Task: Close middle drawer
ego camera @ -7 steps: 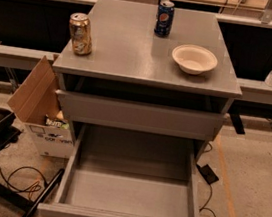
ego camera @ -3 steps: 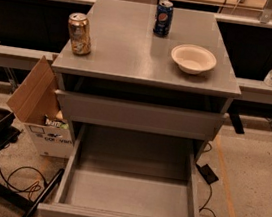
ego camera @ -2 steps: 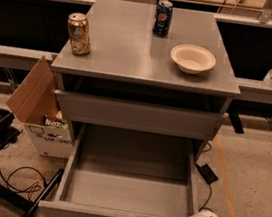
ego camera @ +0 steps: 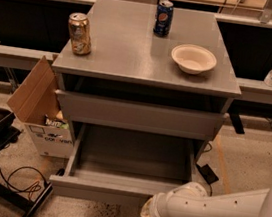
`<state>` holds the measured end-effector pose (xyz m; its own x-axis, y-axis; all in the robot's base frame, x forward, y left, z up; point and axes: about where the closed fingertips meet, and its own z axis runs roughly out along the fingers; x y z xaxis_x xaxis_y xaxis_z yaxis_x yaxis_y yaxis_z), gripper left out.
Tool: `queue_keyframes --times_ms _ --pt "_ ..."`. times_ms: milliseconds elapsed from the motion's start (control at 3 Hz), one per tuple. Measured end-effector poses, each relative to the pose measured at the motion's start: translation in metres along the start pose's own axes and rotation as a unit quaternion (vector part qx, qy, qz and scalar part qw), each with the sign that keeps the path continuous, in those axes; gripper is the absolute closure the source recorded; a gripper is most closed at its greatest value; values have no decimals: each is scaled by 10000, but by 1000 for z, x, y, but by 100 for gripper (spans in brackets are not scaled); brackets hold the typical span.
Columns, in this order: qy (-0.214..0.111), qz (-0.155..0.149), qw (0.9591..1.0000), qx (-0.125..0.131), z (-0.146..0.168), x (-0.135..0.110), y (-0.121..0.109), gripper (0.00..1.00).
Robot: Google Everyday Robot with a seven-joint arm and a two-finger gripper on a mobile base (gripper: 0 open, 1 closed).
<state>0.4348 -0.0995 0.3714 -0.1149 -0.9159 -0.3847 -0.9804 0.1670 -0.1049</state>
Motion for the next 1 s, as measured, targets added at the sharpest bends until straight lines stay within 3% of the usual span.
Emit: queue_keyframes --times_ms 667,1000 --pt "-85 27 9998 150 14 -9 -60 100" --pt "-163 121 9998 85 25 -4 -101 100"
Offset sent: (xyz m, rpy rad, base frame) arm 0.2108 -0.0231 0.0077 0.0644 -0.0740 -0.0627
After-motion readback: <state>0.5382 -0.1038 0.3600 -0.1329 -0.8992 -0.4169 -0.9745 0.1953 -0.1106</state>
